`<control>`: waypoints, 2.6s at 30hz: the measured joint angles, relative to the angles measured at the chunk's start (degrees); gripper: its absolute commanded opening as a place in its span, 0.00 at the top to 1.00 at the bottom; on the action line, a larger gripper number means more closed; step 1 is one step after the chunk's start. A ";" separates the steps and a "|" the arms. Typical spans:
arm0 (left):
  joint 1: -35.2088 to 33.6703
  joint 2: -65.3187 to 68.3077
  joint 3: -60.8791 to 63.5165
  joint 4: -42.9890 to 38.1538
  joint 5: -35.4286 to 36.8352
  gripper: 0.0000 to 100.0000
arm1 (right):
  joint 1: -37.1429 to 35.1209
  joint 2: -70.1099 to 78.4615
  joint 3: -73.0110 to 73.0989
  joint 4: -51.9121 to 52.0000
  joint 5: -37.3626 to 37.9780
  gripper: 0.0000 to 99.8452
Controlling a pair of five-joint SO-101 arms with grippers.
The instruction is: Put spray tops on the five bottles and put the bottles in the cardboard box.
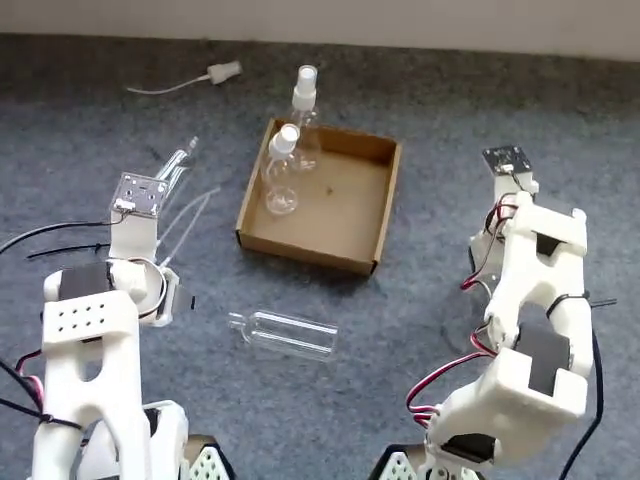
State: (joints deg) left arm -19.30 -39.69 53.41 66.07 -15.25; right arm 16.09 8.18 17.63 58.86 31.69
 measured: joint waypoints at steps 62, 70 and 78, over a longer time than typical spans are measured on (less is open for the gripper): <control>-2.73 32.18 -10.29 -16.09 -6.42 0.92 | -11.52 -65.14 38.33 3.08 -2.99 0.97; -2.73 32.18 -11.34 -10.20 -22.15 0.96 | -11.52 -65.14 38.33 3.08 -2.99 0.97; -2.20 32.18 -17.14 5.89 -3.25 0.97 | -11.52 -65.14 38.33 3.08 -2.99 0.97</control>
State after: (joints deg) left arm -21.49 -7.52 36.26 71.96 -18.51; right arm 4.57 -56.97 55.96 61.93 28.70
